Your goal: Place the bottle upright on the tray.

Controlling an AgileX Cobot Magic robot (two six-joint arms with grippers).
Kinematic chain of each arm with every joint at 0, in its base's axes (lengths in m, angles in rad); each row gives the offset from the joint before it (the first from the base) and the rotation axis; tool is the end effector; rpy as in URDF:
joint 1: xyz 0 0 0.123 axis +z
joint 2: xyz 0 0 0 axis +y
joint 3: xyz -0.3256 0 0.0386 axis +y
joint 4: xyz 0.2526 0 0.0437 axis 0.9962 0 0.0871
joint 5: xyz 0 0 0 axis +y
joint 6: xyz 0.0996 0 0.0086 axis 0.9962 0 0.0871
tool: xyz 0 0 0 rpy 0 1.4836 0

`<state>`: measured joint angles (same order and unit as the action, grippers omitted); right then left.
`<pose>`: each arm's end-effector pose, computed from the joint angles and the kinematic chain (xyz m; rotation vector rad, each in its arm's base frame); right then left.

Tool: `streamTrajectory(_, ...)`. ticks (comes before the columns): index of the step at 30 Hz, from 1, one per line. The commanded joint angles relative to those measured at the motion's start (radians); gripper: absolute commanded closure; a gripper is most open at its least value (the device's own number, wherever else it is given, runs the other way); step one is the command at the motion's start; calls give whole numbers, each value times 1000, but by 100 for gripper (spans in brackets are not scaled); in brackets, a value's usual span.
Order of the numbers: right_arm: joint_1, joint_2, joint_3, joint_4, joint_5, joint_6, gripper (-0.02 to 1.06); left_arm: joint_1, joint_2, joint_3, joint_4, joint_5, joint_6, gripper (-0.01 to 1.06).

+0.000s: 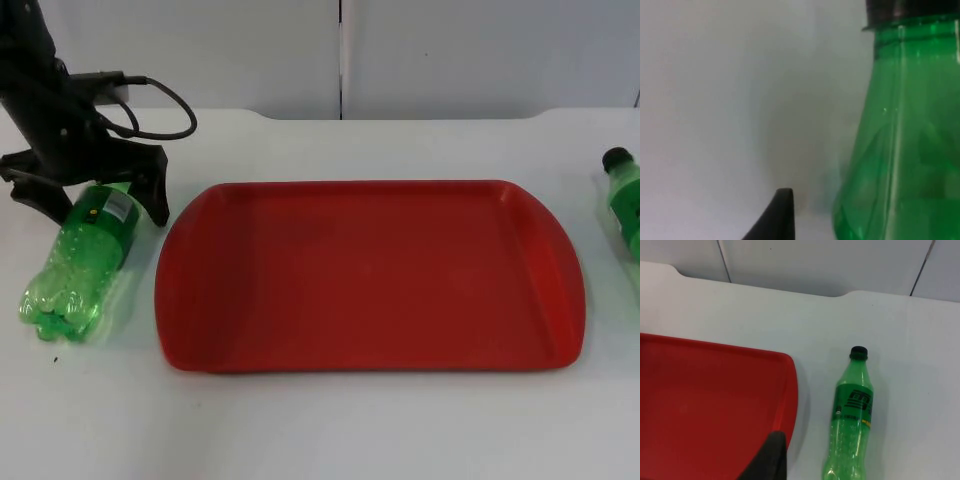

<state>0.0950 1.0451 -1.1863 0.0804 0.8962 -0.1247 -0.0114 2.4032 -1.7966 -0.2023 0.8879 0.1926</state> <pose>0.1908 0.0245 0.4411 -0.2232 2.2256 0.0814 0.5160 -0.0215 0.1082 0.1314 2.9530 -0.2249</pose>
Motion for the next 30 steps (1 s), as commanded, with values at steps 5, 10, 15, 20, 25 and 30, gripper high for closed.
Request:
streamTrajectory(5,-4,-2,-8,0,-12,1,0,1,19,-4,11,-13,-10,0)
streamTrajectory(10,-4,-2,-8,0,-12,1,0,1,20,-4,11,-23,-13,0)
streamTrajectory(15,-4,-2,-8,0,-12,1,0,1,20,-4,11,-12,-17,12)
streamTrajectory(20,-4,-2,-8,0,-12,1,0,1,20,-4,11,11,-25,47)
streamTrajectory(25,-4,-2,-8,0,-12,1,0,1,20,-4,-2,-4,-25,101)
streamTrajectory(30,-4,-2,-8,0,-18,1,0,1,20,-4,-17,-11,-50,105)
